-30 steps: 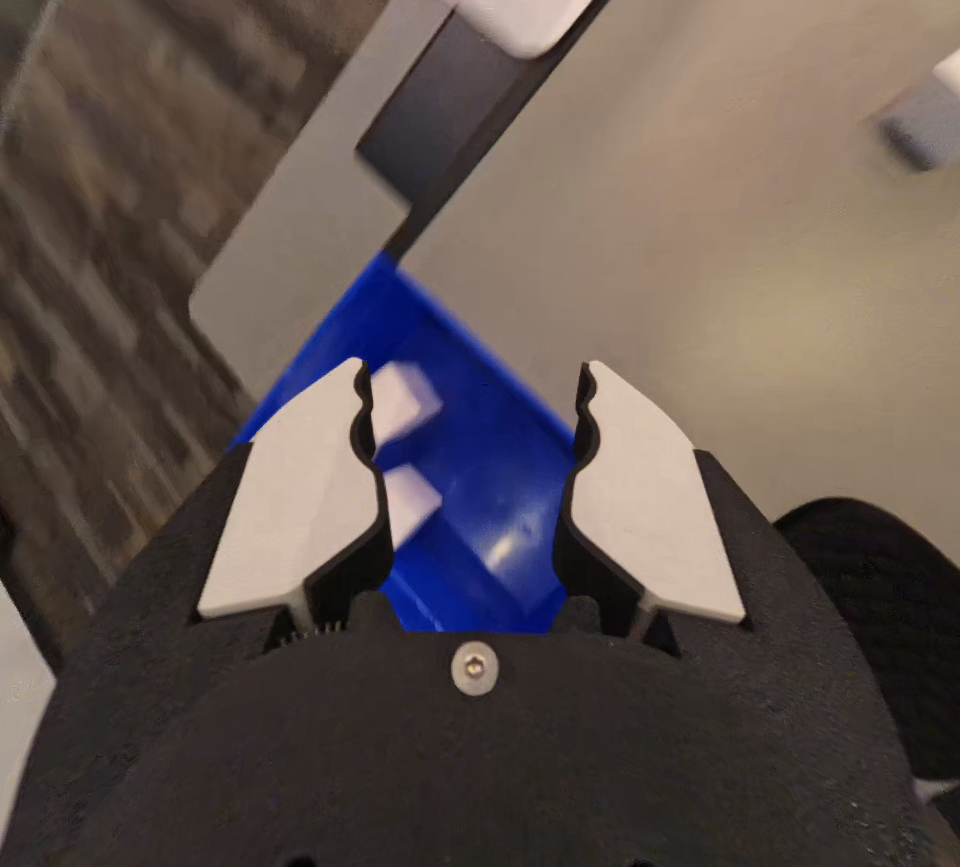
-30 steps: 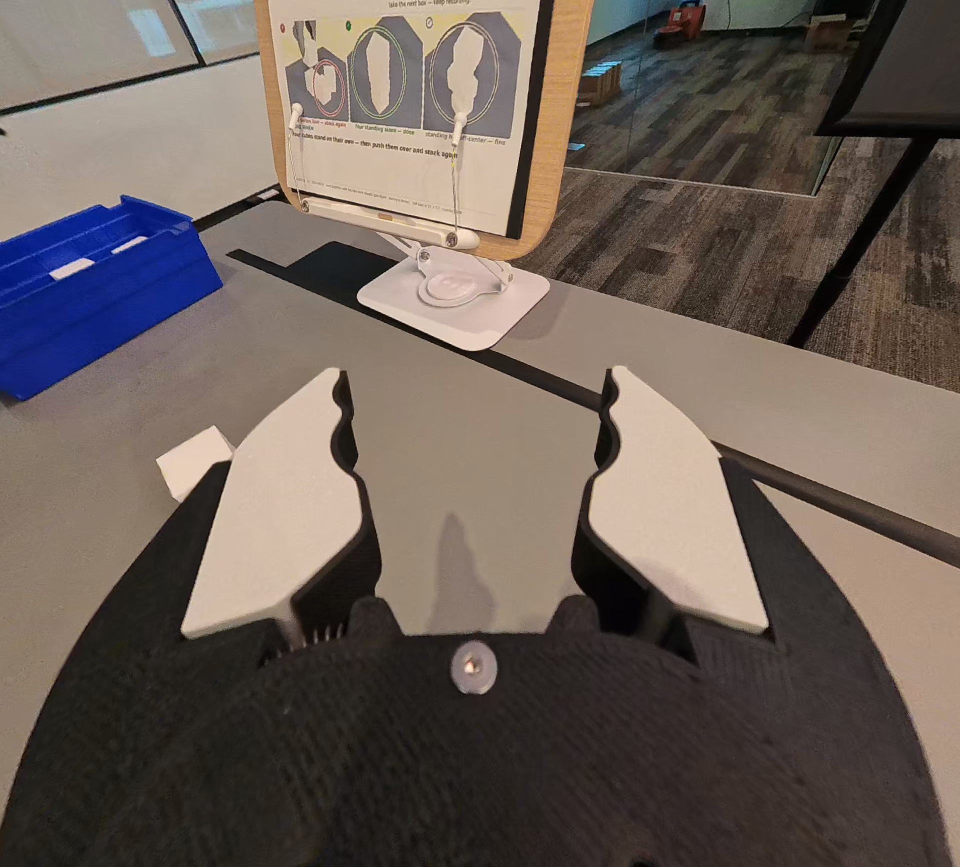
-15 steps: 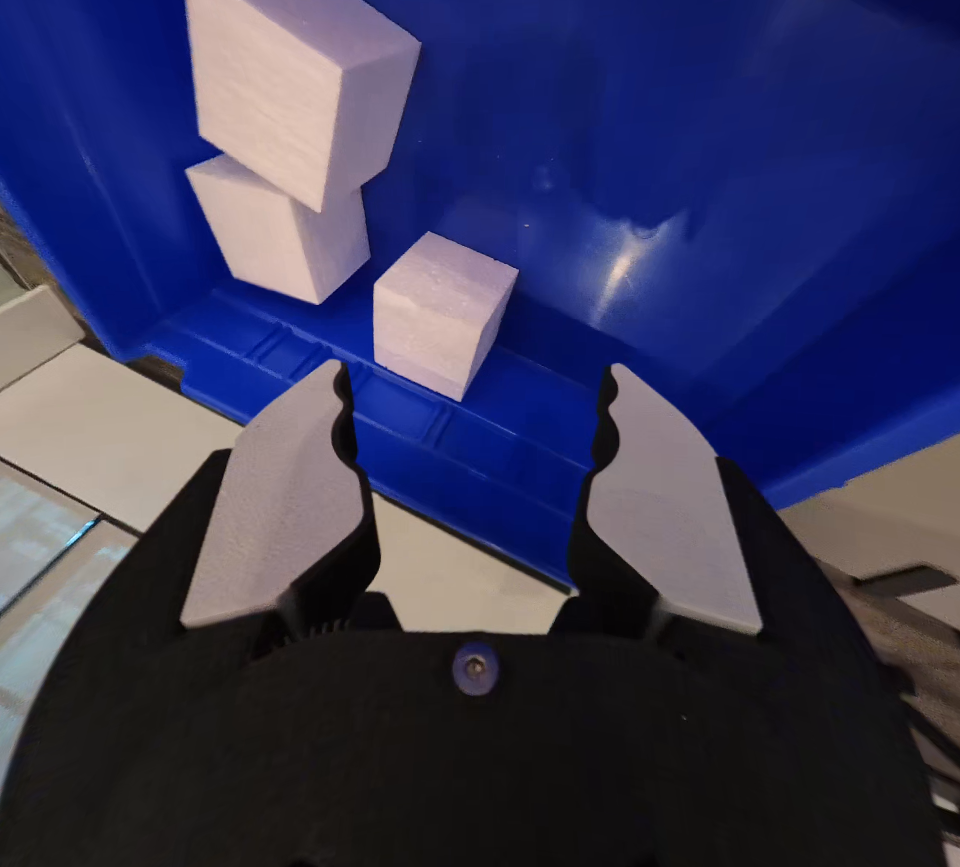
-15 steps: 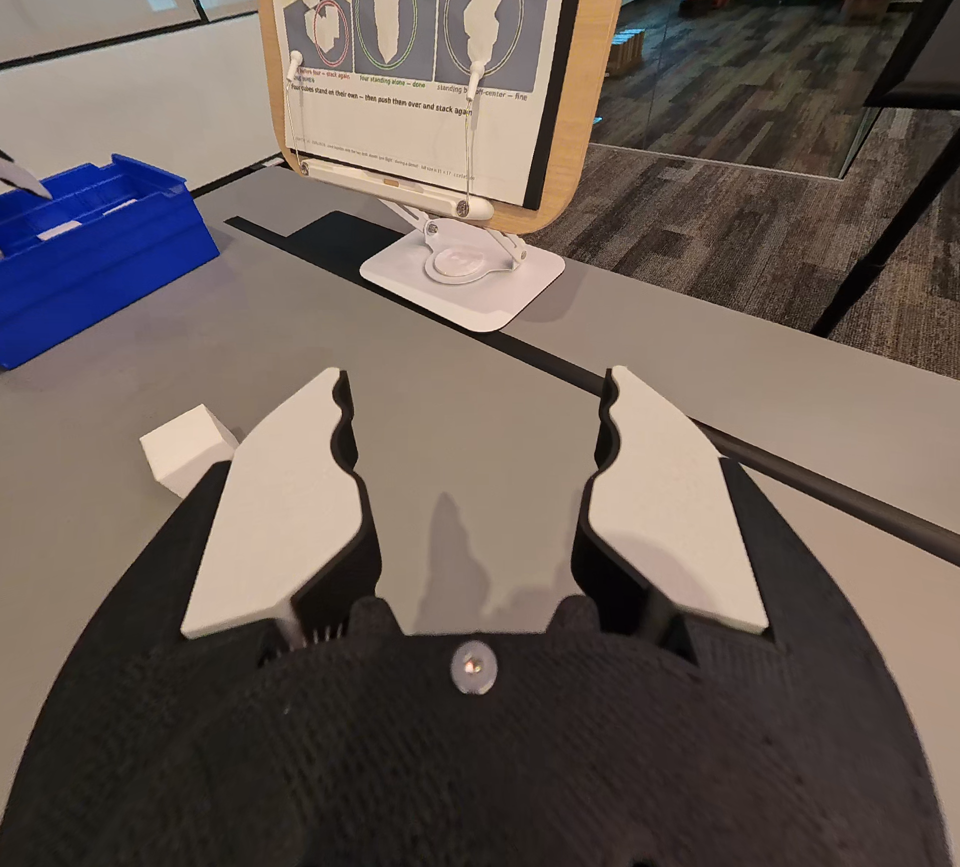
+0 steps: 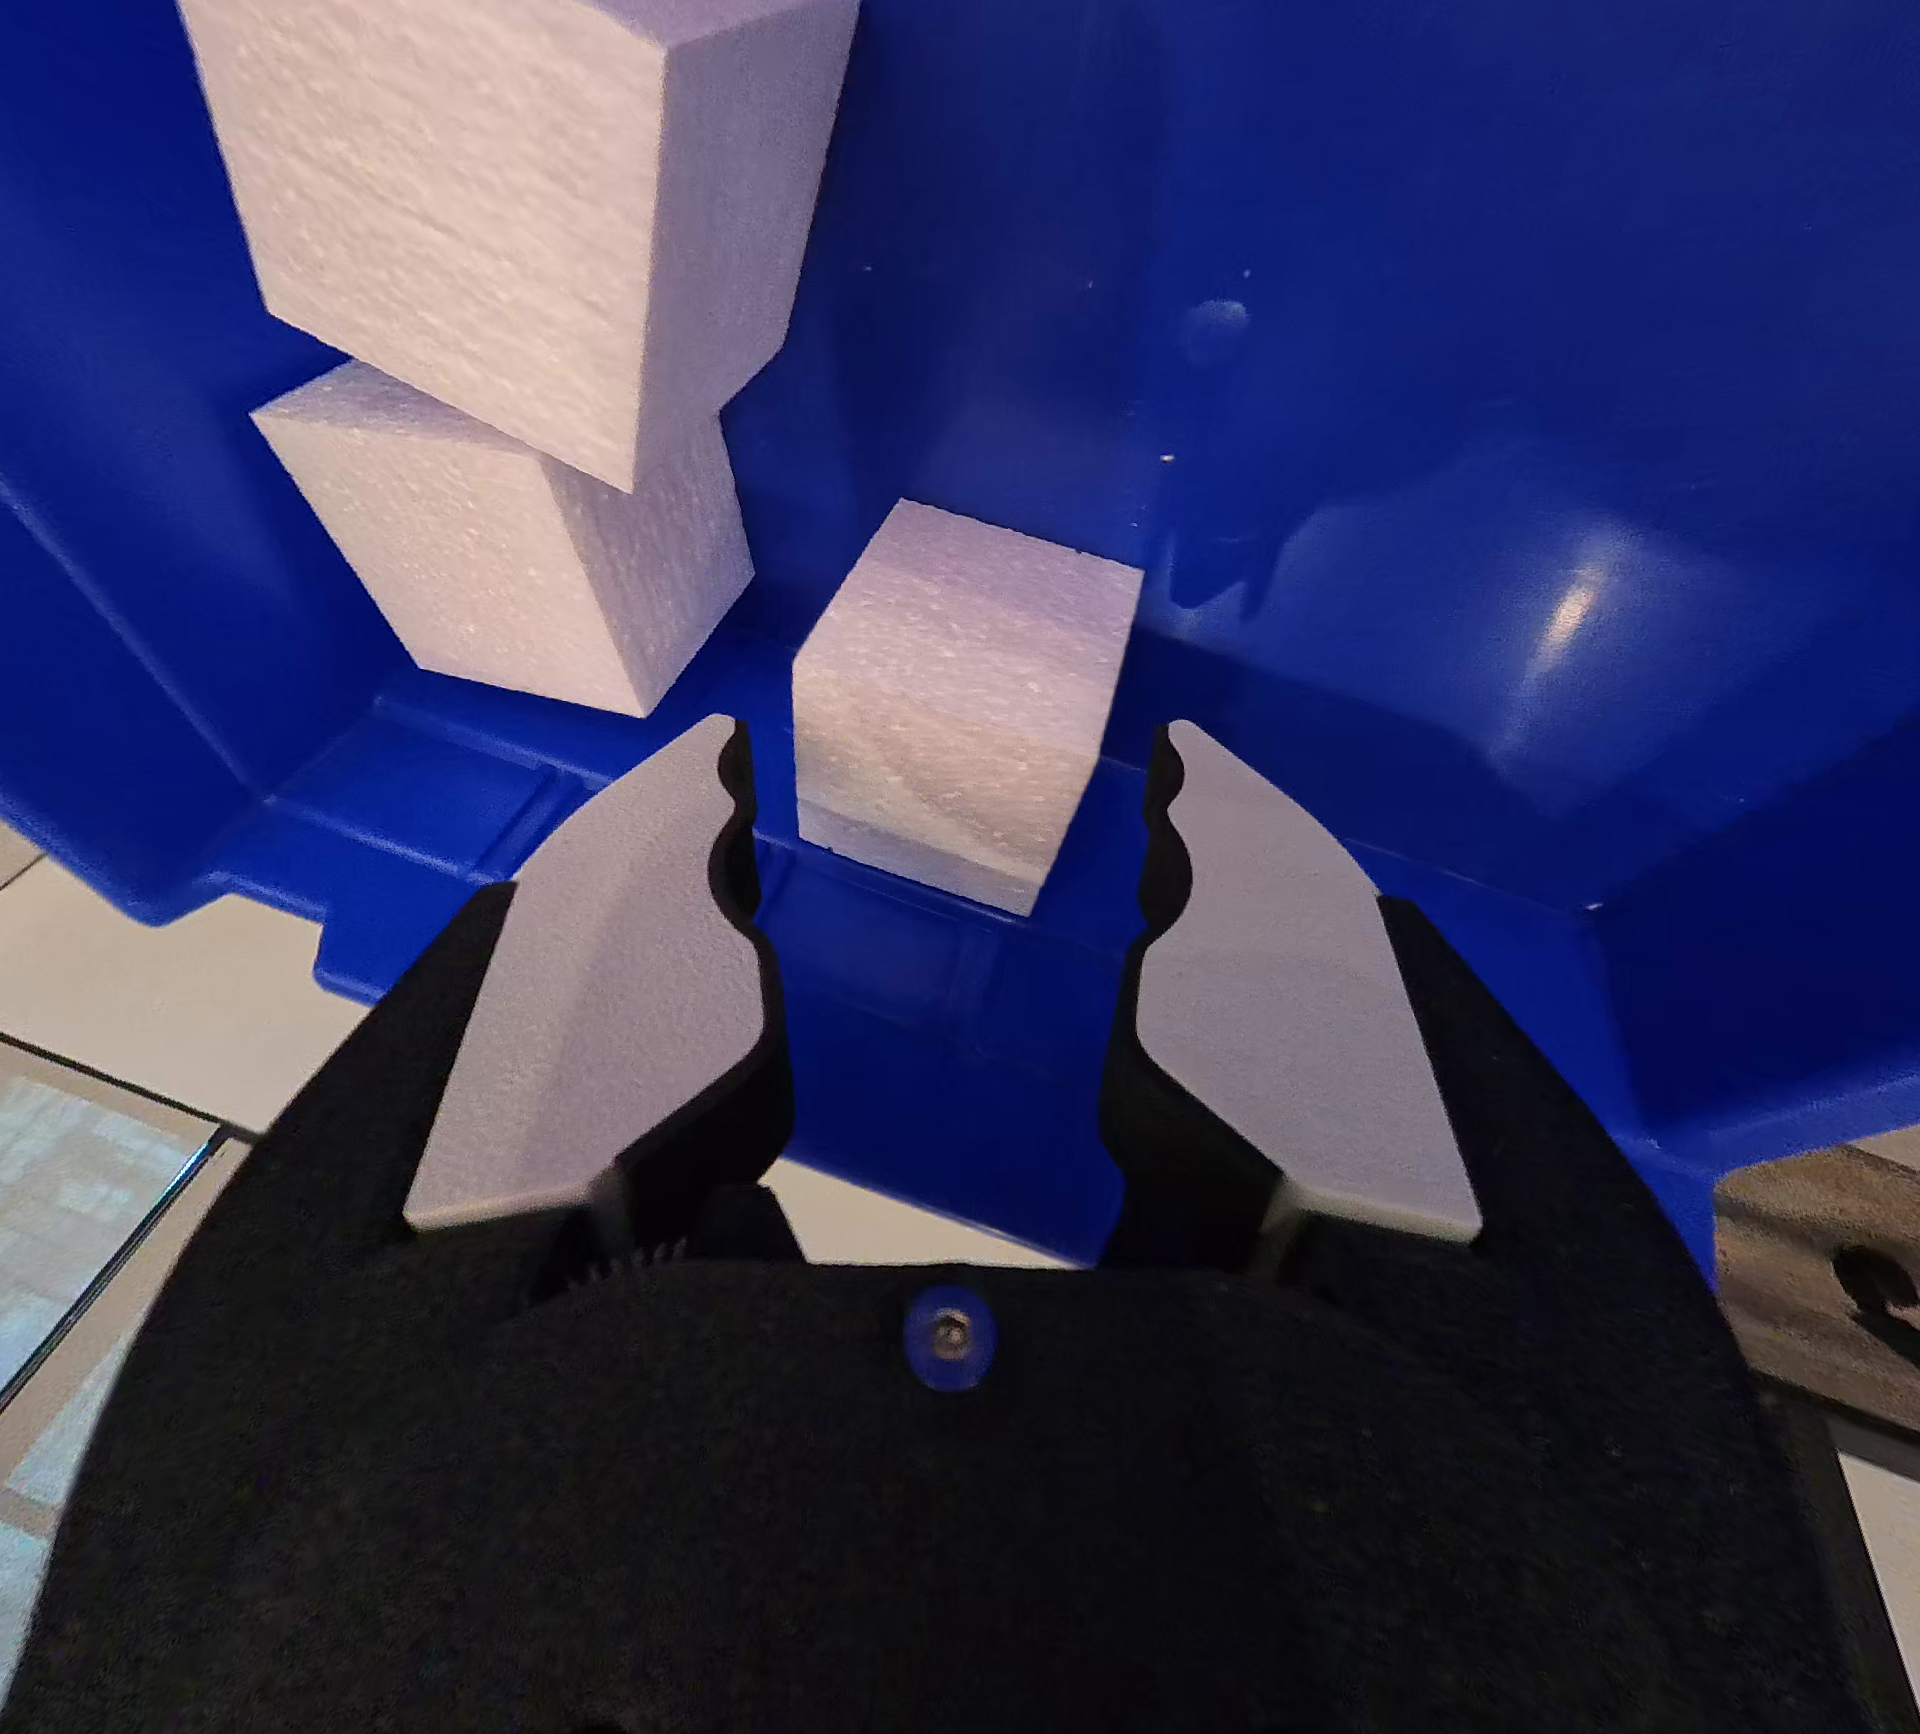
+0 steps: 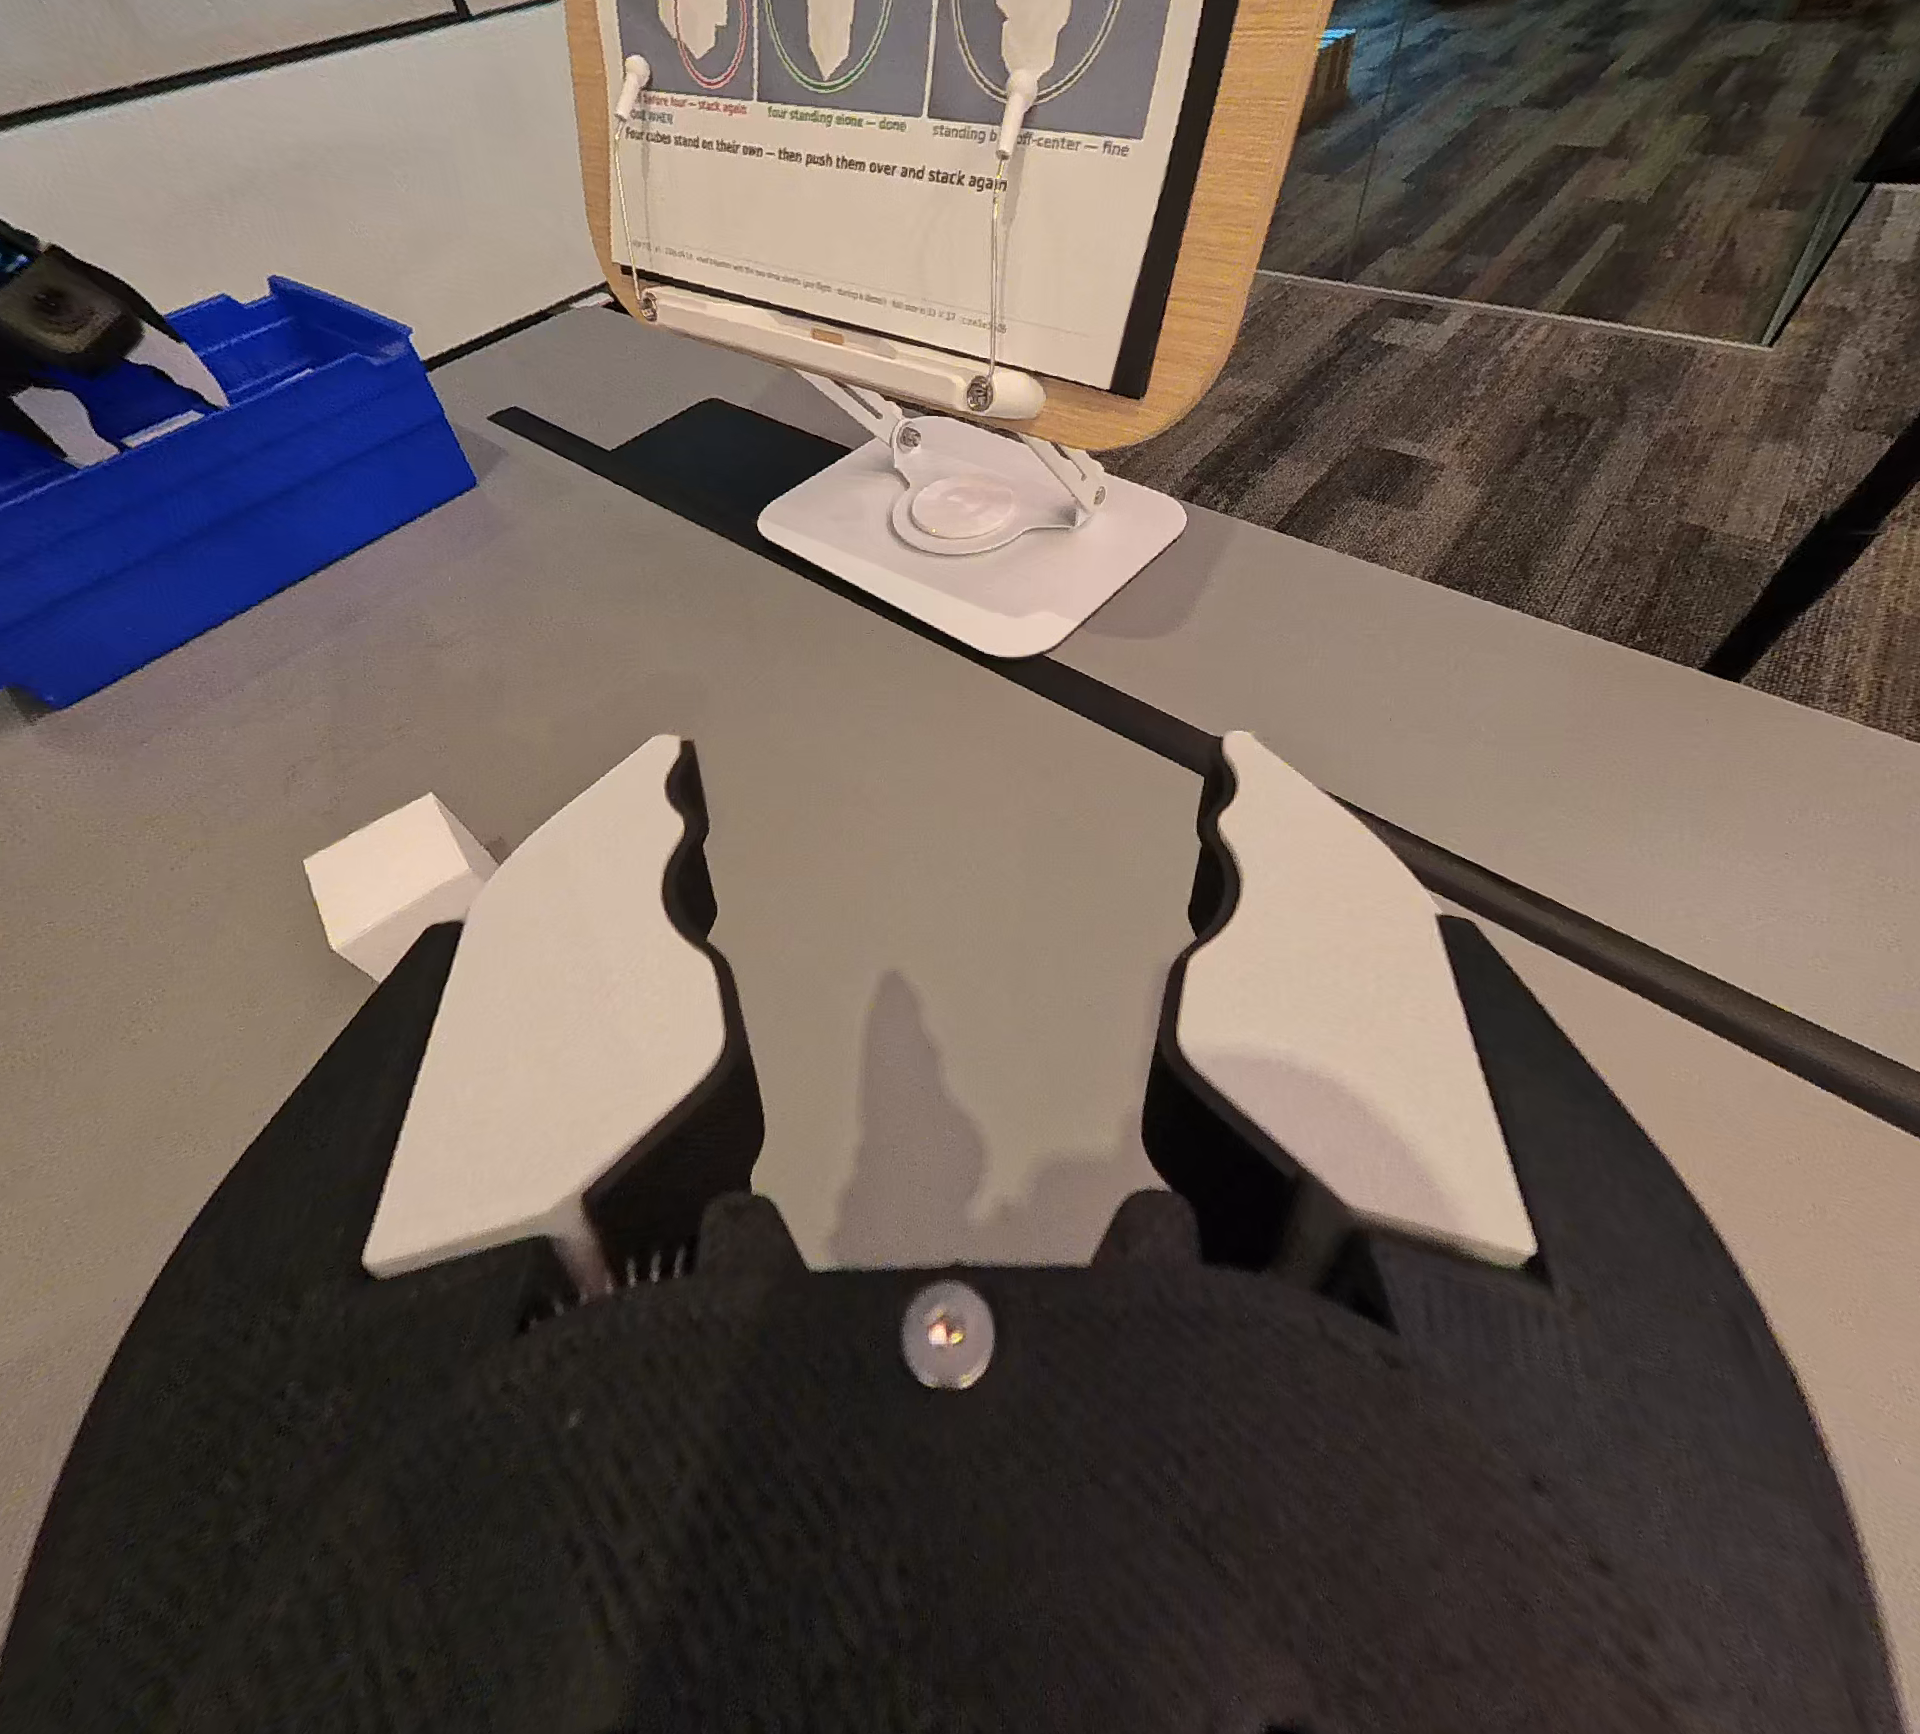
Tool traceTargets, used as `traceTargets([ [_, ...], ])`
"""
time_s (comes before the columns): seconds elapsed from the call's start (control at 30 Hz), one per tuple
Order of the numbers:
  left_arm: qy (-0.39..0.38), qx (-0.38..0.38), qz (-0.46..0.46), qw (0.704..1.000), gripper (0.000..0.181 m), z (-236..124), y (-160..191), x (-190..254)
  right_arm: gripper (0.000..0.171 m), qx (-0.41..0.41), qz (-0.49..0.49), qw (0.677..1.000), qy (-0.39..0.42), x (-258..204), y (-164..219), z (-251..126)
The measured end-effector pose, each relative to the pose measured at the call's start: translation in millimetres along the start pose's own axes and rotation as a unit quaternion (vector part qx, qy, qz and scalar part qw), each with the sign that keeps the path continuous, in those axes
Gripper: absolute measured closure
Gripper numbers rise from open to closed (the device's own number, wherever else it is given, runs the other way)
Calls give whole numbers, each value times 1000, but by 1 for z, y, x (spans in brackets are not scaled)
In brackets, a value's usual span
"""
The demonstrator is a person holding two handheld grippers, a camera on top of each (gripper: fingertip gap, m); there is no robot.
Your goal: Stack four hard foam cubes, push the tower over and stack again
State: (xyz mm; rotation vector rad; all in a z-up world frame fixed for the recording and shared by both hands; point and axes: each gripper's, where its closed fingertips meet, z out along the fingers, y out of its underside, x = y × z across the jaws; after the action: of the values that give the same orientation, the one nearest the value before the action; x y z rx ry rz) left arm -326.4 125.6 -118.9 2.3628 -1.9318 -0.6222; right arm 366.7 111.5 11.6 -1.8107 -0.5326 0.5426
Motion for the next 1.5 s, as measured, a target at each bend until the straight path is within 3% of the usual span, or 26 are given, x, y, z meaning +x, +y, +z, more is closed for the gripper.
traceTargets([
  [0.2,12,-9,-6,1000,105,10,0,2,79,-8,3,1000,-2,0,4,1],
  [0.3,10,-13,-8,1000,118,13,0,0,79,-5,9,1000,-2,3,4,0],
  [0.43,9,-9,-21,1000,119,6,-2,0,79,4,16,1000,-10,3,1,-3],
  [0.57,-22,11,-39,999,119,-33,-6,-3,79,18,17,1000,-16,1,-6,-11],
  [0.73,-91,55,-50,993,119,-127,-25,-7,79,39,17,999,-25,-2,-18,-22],
  [0.83,-124,119,-55,984,119,-192,-59,-1,79,47,15,998,-33,-4,-23,-28],
  [0.93,-130,231,-60,962,119,-252,-115,19,79,62,17,997,-42,-6,-29,-36],
  [1.03,-110,380,-61,916,119,-303,-182,49,80,93,30,993,-60,-9,-40,-46],
  [1.13,-62,522,-65,848,120,-334,-245,81,80,116,40,989,-81,-14,-48,-53],
  [1.27,21,633,-55,772,120,-336,-310,121,80,123,34,987,-98,-23,-52,-56],
  [1.4,88,658,-60,746,120,-301,-360,140,80,115,15,989,-97,-30,-51,-53],
  [1.5,134,655,-52,742,120,-277,-385,149,80,107,13,989,-97,-31,-48,-49],
])
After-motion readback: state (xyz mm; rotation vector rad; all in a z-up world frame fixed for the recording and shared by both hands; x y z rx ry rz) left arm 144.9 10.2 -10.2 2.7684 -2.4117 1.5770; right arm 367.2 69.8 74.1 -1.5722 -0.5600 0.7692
